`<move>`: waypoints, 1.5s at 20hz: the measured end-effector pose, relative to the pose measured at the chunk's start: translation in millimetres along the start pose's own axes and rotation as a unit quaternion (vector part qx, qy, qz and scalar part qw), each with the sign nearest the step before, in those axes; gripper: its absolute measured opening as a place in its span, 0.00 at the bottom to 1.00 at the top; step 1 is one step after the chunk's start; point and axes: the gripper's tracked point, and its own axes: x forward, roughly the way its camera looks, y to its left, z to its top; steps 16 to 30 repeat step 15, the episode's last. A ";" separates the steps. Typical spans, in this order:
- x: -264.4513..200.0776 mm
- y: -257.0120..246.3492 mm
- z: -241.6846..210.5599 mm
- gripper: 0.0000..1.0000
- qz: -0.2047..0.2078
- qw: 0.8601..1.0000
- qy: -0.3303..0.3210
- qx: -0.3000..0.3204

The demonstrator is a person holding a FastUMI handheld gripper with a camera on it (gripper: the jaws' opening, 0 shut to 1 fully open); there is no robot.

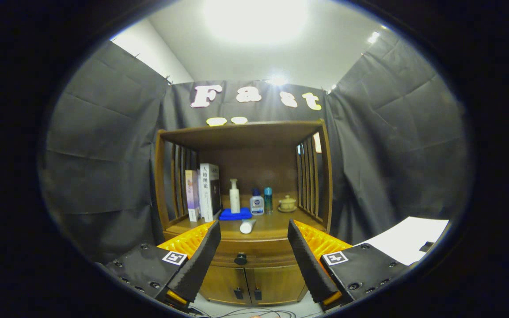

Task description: Pull open the drawer, take out the items inside it, and place them on the countertop above the cabinet.

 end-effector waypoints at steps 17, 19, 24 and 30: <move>-6.2 -8.0 -2.5 0.96 0.008 0.999 0.000 0.033; -6.2 -8.0 -2.5 0.96 0.008 0.999 0.000 0.033; -6.2 -8.0 -2.5 0.96 0.008 0.999 0.000 0.033; -6.2 -8.0 -2.5 0.96 0.008 0.999 0.000 0.033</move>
